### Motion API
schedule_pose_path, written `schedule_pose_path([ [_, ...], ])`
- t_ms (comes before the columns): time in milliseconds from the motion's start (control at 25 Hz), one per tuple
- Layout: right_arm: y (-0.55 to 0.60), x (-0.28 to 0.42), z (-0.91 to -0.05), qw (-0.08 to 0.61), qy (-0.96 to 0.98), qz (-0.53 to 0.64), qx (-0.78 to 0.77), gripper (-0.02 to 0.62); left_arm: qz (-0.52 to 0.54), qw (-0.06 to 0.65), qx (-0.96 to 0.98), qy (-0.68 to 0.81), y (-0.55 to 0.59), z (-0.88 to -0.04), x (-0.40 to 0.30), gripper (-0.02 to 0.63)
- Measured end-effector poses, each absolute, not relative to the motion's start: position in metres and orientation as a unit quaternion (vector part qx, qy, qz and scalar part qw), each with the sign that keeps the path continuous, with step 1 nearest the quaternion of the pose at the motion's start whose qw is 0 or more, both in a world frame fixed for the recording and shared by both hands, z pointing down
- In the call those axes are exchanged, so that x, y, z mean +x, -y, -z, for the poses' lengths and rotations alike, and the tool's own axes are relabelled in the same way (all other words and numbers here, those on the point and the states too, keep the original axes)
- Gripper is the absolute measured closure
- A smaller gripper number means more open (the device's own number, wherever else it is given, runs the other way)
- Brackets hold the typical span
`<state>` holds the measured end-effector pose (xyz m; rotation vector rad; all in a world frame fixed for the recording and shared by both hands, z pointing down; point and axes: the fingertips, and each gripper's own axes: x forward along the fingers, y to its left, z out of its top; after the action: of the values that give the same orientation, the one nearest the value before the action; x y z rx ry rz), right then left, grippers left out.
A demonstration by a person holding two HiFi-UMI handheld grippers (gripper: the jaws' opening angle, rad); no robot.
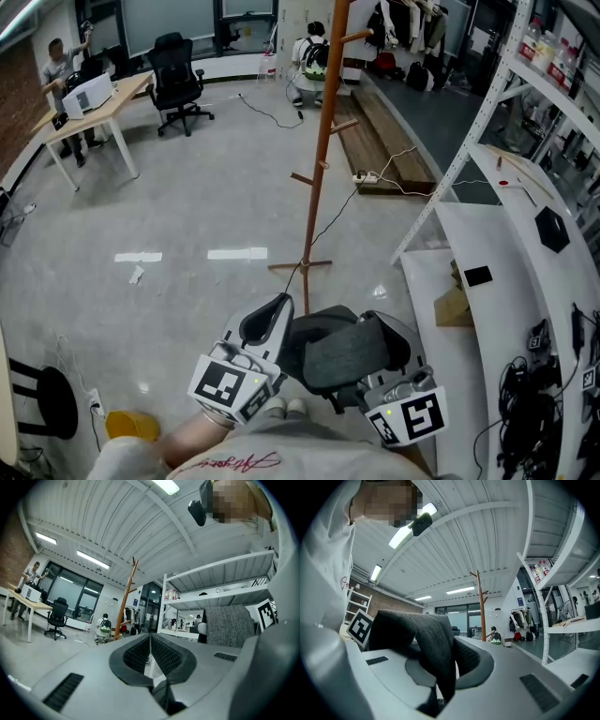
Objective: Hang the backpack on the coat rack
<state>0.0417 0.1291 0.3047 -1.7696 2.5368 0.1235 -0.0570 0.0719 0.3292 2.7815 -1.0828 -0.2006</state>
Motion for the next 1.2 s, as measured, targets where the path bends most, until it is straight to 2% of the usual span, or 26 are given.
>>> schedule_pose_path([
  [1200, -0.075, 0.083, -0.301, 0.026, -0.829, -0.049, -0.556, 0.561, 0.079, 0.071, 0.911, 0.398, -0.019, -0.332, -0.039, 0.584],
])
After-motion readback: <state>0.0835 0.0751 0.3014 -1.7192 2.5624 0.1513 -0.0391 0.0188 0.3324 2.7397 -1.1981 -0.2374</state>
